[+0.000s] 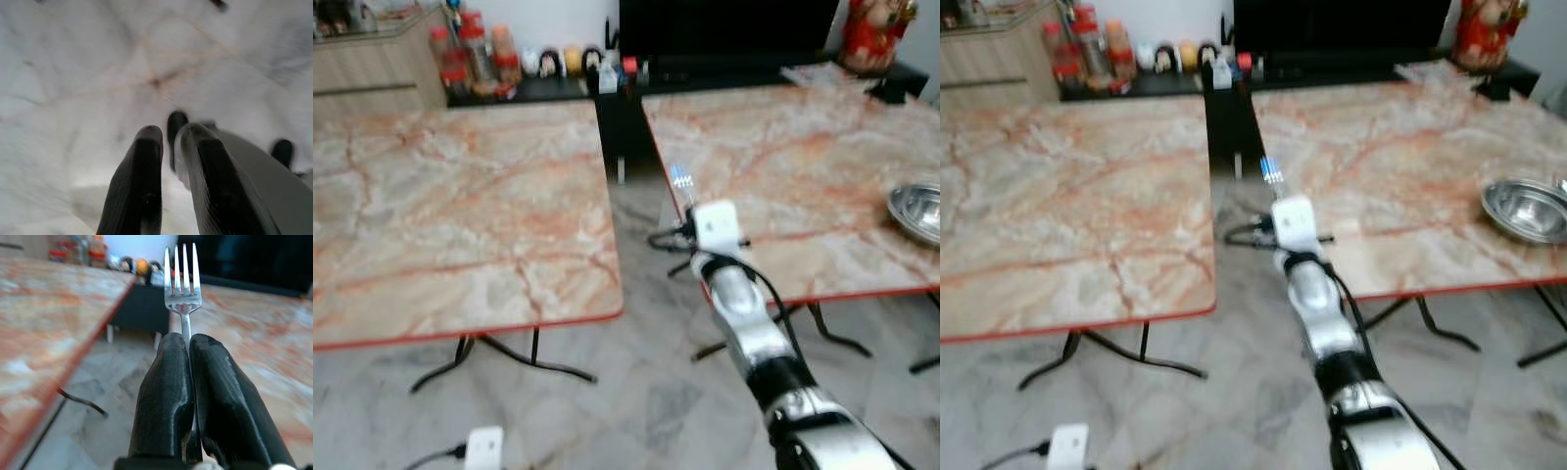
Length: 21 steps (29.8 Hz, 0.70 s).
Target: Setting the table
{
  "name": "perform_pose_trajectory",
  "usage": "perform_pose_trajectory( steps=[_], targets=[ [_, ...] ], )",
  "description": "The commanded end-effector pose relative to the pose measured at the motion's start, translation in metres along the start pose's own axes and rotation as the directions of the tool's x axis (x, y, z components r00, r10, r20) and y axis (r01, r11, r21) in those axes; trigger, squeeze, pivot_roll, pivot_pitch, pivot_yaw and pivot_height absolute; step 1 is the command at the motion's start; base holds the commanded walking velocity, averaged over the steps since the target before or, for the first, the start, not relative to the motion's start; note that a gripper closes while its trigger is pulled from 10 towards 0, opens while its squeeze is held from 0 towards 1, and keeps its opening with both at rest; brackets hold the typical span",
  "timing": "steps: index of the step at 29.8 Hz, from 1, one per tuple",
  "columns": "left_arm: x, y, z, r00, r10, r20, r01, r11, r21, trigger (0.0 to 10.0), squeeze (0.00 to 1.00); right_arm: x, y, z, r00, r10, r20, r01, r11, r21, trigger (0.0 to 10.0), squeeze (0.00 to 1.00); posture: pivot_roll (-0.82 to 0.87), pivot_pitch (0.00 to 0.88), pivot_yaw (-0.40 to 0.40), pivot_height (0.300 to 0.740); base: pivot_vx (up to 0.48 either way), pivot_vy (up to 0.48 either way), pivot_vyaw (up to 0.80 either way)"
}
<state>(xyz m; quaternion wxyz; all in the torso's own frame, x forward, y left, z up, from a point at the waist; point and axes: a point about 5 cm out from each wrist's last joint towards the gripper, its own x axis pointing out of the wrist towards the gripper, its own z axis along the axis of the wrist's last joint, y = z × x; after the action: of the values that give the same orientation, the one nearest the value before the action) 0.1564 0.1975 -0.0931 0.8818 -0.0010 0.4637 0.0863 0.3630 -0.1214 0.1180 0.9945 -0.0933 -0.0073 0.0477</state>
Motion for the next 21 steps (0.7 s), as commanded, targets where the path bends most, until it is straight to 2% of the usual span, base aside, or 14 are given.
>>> perform_pose_trajectory(
  steps=[1,6,21],
  targets=[
    [0.0007,0.0085,0.0035,1.0,0.023,0.005,-0.023,1.0,0.001,10.0,0.0,0.003,0.0077,0.0078,1.0,0.015,0.02,-0.015,1.0,0.014,10.0,0.0,-0.03,0.0,0.019,0.74,0.0,-0.39,0.0],
    [0.0007,0.0084,0.0037,1.0,0.023,0.007,-0.023,1.0,0.0,10.0,0.0,0.0029,0.0106,0.0081,1.0,0.022,0.022,-0.023,1.0,0.017,10.0,0.0,-0.02,0.0,0.018,0.74,0.0,-0.391,0.0],
    [0.0006,0.0072,0.0039,1.0,0.02,0.012,-0.02,1.0,0.002,10.0,0.0,0.0035,0.0125,0.0076,0.999,0.031,0.02,-0.031,0.999,0.008,10.0,0.0,-0.03,0.0,0.015,0.74,0.244,-0.389,0.0]
  ],
)
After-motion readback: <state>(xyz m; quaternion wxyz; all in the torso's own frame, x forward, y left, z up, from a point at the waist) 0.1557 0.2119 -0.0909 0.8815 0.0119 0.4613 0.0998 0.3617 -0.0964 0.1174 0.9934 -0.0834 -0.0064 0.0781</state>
